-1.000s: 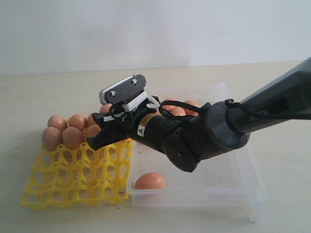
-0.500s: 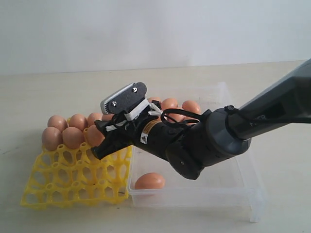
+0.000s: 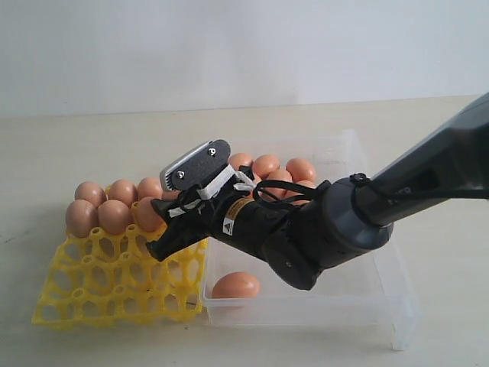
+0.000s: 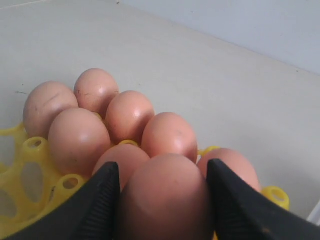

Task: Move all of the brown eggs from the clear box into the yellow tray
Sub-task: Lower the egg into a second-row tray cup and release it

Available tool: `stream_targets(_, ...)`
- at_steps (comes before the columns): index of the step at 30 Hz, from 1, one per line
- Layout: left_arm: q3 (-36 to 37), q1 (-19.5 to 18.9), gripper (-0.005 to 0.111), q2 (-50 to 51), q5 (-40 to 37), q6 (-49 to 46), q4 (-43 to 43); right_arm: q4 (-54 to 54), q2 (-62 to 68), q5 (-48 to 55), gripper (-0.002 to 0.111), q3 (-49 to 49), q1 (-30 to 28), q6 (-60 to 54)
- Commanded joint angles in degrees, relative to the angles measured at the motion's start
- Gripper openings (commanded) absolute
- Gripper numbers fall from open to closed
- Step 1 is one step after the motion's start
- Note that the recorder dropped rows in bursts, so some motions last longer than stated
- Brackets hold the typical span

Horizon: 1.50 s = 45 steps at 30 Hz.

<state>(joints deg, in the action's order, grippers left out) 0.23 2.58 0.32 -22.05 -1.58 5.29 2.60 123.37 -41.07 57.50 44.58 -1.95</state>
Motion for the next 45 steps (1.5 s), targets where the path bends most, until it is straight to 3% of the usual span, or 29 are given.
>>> stream_targets(1,-0.23,0.28,0.0,-0.32,0.35,0.34,-0.07,0.55,0.27,-1.06,0.0,-0.14,0.07,-0.53)
stream_targets(15,-0.23,0.28,0.0,-0.32,0.35,0.34,-0.07,0.3,0.27,-0.82,0.001,-0.14,0.07,-1.07)
stream_targets(24,-0.23,0.28,0.0,-0.32,0.35,0.34,-0.07,-0.16,0.27,-0.82,0.019,-0.14,0.07,-1.07)
stream_targets(36,-0.23,0.28,0.0,-0.32,0.35,0.34,-0.07,-3.77,-0.03,-1.15,0.053,-0.02,0.07,-1.07)
stream_targets(45,-0.23,0.28,0.0,-0.32,0.35,0.34,-0.07,-4.02,-1.47,-1.15,0.059,-0.02,0.07,-1.07)
